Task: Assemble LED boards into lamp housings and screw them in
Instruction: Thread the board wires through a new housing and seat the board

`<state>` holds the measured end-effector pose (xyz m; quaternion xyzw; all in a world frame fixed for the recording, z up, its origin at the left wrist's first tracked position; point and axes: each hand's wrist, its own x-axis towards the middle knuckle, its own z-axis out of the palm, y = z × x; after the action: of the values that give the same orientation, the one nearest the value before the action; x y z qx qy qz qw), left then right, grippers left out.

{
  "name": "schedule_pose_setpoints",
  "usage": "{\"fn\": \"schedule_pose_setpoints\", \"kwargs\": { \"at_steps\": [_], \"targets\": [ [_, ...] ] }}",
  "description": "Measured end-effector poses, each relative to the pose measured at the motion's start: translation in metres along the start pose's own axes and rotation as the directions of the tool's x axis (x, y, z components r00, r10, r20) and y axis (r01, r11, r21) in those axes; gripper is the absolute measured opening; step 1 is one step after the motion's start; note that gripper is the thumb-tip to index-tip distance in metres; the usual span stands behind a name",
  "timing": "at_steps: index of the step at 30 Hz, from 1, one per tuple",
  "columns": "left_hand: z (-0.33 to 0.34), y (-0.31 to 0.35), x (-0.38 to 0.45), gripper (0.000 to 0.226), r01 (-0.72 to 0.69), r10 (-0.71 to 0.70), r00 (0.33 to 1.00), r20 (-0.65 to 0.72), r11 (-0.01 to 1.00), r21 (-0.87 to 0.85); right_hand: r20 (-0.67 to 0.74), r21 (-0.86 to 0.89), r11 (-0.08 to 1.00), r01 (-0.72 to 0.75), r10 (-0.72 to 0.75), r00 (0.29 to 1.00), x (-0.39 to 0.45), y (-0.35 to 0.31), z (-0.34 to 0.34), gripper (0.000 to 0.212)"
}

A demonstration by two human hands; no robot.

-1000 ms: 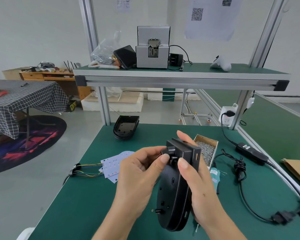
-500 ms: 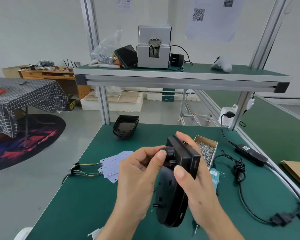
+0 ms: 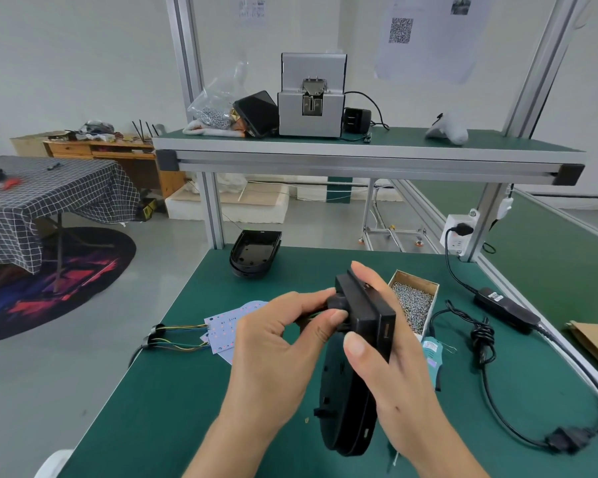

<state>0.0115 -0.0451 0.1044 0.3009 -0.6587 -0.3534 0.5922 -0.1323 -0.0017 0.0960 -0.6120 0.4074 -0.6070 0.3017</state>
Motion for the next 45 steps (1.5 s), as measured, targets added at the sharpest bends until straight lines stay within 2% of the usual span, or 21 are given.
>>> {"fn": "schedule_pose_setpoints", "kwargs": {
  "at_steps": [5,7,9,12,17,19,22,24,25,27,29,32,33,36,37,38,40,45],
  "targets": [
    [0.004,-0.007,-0.004,0.023,0.013,-0.017,0.999,0.046,0.997,0.073,0.020,-0.061,0.998,-0.017,0.019,1.000,-0.002,0.001,-0.004,0.068],
    [0.008,-0.009,-0.006,0.029,0.003,-0.011,0.996,0.089,0.996,0.092,-0.003,0.001,1.000,-0.022,0.022,1.000,-0.001,0.002,-0.005,0.069],
    [0.012,-0.012,-0.005,0.033,0.026,-0.034,0.991,0.127,0.998,0.061,-0.048,0.070,0.997,-0.036,0.039,0.998,-0.002,0.004,-0.007,0.068],
    [0.012,-0.016,-0.004,0.033,0.157,-0.156,0.986,0.058,0.987,-0.014,-0.048,0.025,0.999,-0.044,0.045,0.998,-0.003,0.004,-0.011,0.067],
    [0.008,-0.016,-0.003,0.017,0.097,-0.091,0.993,0.071,0.993,-0.075,0.003,0.028,0.999,-0.042,0.042,0.999,-0.009,0.013,-0.015,0.067],
    [0.006,-0.015,-0.002,0.017,0.099,-0.098,0.993,0.059,0.995,-0.007,0.029,0.048,0.998,-0.044,0.043,0.999,-0.006,0.015,-0.016,0.066],
    [-0.003,-0.016,0.005,0.020,0.052,-0.067,0.997,0.048,0.961,0.272,-0.001,0.073,0.993,-0.089,0.089,0.996,-0.005,0.025,-0.018,0.073],
    [-0.006,-0.015,0.010,0.038,-0.054,-0.046,0.975,0.218,0.900,0.432,-0.006,0.075,0.992,-0.105,0.105,0.994,-0.005,0.032,-0.022,0.074],
    [-0.007,-0.014,0.011,0.044,-0.063,-0.097,0.948,0.304,0.877,0.477,0.010,0.077,0.990,-0.116,0.115,0.993,-0.005,0.036,-0.024,0.071],
    [-0.009,-0.013,0.011,0.044,0.015,-0.234,0.898,0.372,0.862,0.506,0.041,0.071,0.988,-0.137,0.134,0.990,-0.006,0.042,-0.029,0.062],
    [-0.009,-0.012,0.009,0.035,0.123,-0.309,0.885,0.347,0.876,0.467,-0.012,0.002,0.992,-0.122,0.122,0.992,-0.004,0.046,-0.033,0.057],
    [-0.003,-0.010,0.006,0.030,0.129,-0.280,0.925,0.257,0.868,0.480,-0.181,-0.302,0.952,-0.050,-0.006,0.983,-0.001,0.046,-0.037,0.063],
    [-0.001,-0.011,0.004,0.030,0.112,-0.252,0.942,0.224,0.861,0.497,-0.161,-0.411,0.912,0.000,-0.073,0.984,0.001,0.044,-0.036,0.065],
    [0.005,-0.011,0.004,0.033,0.040,-0.176,0.964,0.199,0.838,0.545,0.050,-0.663,0.711,0.232,-0.267,0.962,0.005,0.042,-0.032,0.060],
    [0.006,-0.010,0.005,0.034,0.018,-0.160,0.965,0.207,0.830,0.558,0.096,-0.698,0.661,0.276,-0.296,0.950,0.008,0.042,-0.031,0.055],
    [0.007,-0.009,0.006,0.034,-0.001,-0.145,0.966,0.215,0.826,0.564,0.101,-0.700,0.655,0.284,-0.303,0.948,0.011,0.041,-0.030,0.049],
    [0.008,-0.008,0.007,0.036,-0.041,-0.112,0.965,0.237,0.828,0.559,0.066,-0.654,0.712,0.256,-0.283,0.957,0.015,0.039,-0.029,0.040],
    [0.007,-0.010,0.002,0.044,-0.065,-0.086,0.959,0.270,0.859,0.507,0.004,-0.626,0.752,0.209,-0.265,0.964,0.013,0.040,-0.024,0.033]
  ]
}}
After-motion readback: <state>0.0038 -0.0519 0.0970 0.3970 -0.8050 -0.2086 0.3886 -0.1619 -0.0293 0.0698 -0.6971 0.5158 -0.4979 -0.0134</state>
